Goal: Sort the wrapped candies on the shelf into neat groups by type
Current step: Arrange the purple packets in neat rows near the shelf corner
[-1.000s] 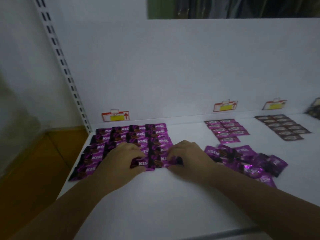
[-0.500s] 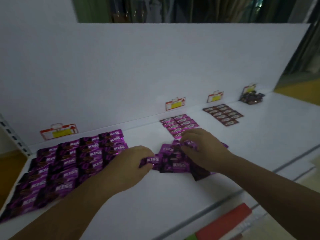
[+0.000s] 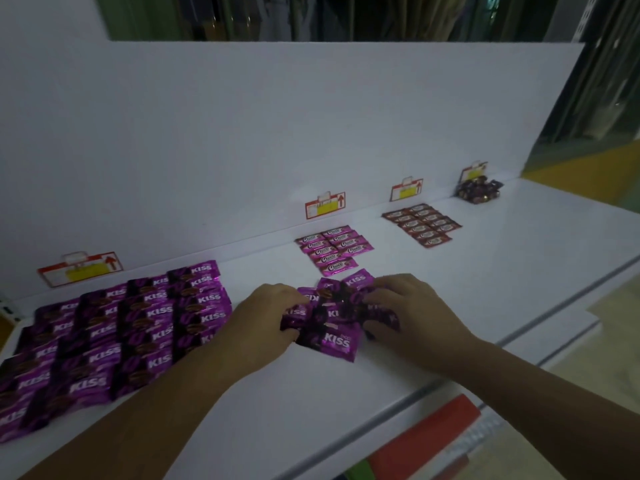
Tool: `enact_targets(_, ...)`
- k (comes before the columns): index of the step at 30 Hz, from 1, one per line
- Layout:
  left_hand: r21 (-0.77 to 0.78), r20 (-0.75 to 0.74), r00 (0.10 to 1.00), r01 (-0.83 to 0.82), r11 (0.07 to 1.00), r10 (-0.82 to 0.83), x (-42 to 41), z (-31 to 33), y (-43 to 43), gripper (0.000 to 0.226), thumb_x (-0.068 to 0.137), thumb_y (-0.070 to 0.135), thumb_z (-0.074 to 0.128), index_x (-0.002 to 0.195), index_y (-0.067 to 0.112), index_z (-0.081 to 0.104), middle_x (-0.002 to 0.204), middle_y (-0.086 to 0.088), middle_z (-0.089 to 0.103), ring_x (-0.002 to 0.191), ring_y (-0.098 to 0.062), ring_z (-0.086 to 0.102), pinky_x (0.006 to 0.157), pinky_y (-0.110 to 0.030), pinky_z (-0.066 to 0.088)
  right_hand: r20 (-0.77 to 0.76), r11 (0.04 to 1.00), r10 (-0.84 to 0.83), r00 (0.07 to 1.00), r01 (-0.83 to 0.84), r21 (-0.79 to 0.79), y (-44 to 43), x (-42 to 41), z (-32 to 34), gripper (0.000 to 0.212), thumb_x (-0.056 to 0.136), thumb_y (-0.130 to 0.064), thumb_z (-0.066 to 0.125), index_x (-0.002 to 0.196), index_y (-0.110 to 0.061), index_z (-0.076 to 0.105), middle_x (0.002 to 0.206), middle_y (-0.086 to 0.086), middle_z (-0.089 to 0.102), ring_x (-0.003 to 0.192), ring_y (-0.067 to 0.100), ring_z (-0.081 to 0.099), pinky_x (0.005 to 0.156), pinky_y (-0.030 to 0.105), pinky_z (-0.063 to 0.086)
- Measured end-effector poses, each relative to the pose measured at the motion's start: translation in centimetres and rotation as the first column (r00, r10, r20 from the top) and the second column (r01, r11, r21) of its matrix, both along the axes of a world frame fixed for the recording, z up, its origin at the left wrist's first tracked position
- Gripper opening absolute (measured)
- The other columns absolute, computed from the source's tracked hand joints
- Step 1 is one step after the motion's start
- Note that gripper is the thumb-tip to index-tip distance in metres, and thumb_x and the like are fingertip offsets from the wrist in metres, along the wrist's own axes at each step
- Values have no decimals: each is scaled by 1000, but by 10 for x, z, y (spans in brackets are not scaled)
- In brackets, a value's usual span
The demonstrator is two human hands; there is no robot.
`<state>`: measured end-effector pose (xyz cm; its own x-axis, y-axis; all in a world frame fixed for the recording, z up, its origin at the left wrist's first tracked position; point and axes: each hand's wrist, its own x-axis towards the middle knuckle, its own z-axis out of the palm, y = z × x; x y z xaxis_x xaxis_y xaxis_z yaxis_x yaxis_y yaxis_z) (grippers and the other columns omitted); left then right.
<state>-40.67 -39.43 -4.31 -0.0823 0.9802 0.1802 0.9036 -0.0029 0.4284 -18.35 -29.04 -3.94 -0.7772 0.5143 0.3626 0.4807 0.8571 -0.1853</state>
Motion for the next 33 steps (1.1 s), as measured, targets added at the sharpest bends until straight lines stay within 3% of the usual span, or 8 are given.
enact_targets(6, 8, 20, 998, -64, 998, 64, -3, 0, -1, 28, 81, 16, 68, 108, 25, 68, 104, 7, 67, 94, -10, 59, 86, -28, 47, 189, 986, 110, 976, -130, 100, -30, -34, -1, 42, 80, -61, 52, 102, -29, 67, 96, -9, 64, 93, 14, 53, 78, 29, 22)
enact_targets(10, 87, 87, 991, -113, 990, 106, -8, 13, -3, 25, 88, 17, 60, 110, 24, 69, 103, 7, 70, 87, -1, 61, 78, -14, 45, 199, 981, 146, 969, -168, 98, -29, -35, -1, 32, 90, -43, 42, 86, -23, 67, 79, -6, 65, 76, 15, 56, 75, 26, 24)
enact_targets(13, 138, 312, 937, -208, 968, 156, -17, 29, -9, 18, 89, 20, 59, 94, 34, 69, 74, 23, 66, 68, 11, 60, 55, -2, 41, 107, 985, 145, 984, -154, 74, -29, -32, 3, 31, 91, -26, 42, 72, -18, 66, 64, -3, 62, 57, 12, 54, 67, 22, 33)
enact_targets(17, -10, 711, 674, -278, 961, 202, -33, 44, -20, 13, 85, 20, 65, 94, 29, 69, 77, 13, 73, 73, -4, 69, 62, -18, 55, -207, 982, -12, 978, -27, -189, -27, -36, 22, 16, 91, -26, 57, 81, -24, 69, 70, -10, 66, 54, 1, 53, 55, 10, 31)
enact_targets(21, -92, 768, 588, -289, 953, 253, -41, 44, -32, 18, 82, 20, 67, 100, 17, 68, 86, -3, 74, 81, -21, 71, 72, -33, 57, -290, 797, -185, 939, -30, -603, -25, -52, 33, 17, 91, -27, 57, 76, -35, 61, 61, -14, 63, 55, -4, 60, 47, 7, 42)
enact_targets(24, -128, 810, 513, -320, 939, 285, -44, 40, -41, 11, 82, 16, 67, 86, 26, 70, 81, -5, 73, 70, -23, 68, 70, -35, 56, -380, 514, -239, 893, -216, -830, -31, -66, 36, 25, 90, -10, 57, 88, -33, 64, 71, -10, 71, 66, 7, 69, 55, 16, 52)
enact_targets(28, -142, 853, 428, -360, 922, 299, -53, 36, -57, 21, 82, 6, 66, 86, 27, 68, 81, -5, 74, 68, -17, 65, 66, -28, 55, -402, 220, -184, 897, -361, -906, -39, -85, 31, 32, 83, 6, 60, 103, -18, 67, 75, 1, 70, 70, 19, 70, 61, 31, 56)
enact_targets(33, -148, 871, 402, -332, 932, 281, -65, 36, -89, 33, 82, -4, 61, 104, 20, 66, 97, -7, 73, 90, -22, 70, 73, -28, 57, -387, 123, -38, 921, -380, -917, -53, -114, 24, 25, 85, 0, 57, 76, -17, 72, 87, 11, 72, 80, 24, 70, 70, 32, 56)
